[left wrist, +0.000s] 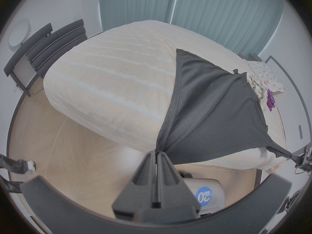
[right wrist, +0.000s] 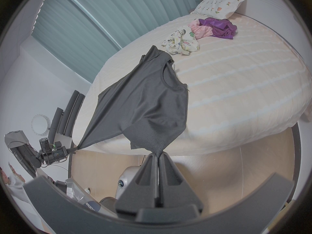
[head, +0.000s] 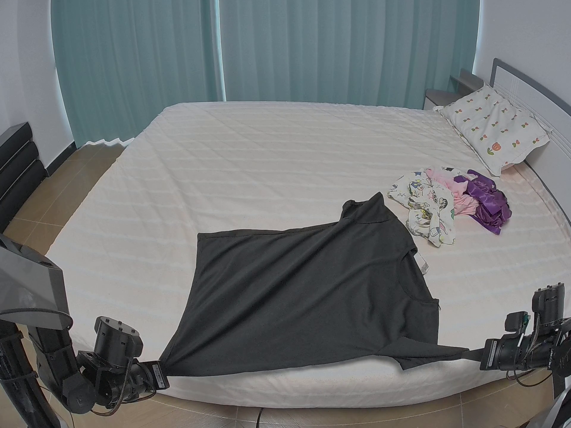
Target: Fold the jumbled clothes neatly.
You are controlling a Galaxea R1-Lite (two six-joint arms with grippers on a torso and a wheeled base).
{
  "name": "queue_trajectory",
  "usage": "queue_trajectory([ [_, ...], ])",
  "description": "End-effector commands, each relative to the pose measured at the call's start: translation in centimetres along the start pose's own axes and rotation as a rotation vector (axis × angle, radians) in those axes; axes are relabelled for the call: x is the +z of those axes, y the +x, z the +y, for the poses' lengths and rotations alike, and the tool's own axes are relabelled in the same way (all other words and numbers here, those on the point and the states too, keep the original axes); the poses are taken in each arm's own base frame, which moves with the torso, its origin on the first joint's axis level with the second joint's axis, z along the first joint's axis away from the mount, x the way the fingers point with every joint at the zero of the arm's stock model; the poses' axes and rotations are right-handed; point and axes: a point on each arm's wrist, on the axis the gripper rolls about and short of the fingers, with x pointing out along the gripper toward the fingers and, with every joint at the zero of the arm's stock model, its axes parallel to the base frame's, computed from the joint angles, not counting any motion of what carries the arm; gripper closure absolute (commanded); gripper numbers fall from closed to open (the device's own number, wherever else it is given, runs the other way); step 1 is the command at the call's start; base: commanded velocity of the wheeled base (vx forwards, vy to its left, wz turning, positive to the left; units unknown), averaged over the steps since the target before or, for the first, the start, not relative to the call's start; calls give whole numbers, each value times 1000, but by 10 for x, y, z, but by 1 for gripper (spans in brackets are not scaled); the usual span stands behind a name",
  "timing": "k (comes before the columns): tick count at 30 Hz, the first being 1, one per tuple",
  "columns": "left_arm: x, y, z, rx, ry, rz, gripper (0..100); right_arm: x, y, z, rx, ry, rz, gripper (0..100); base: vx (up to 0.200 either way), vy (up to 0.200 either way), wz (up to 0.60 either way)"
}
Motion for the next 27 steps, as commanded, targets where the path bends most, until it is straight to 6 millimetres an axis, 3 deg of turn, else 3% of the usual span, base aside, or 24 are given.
queue_trajectory([
  [1,-4,-2,3,13,5,19,100,-5,-1,-1,-6,-1,19,100,0,0,0],
  [17,-4,-7,3,-7,9,37,100,-5,-4,-3,-7,-13,19,100,0,0,0],
  [27,7,-6,-1,-52,-12,-54,100,9,-5,2,14,-33,-44,100,0,0,0],
])
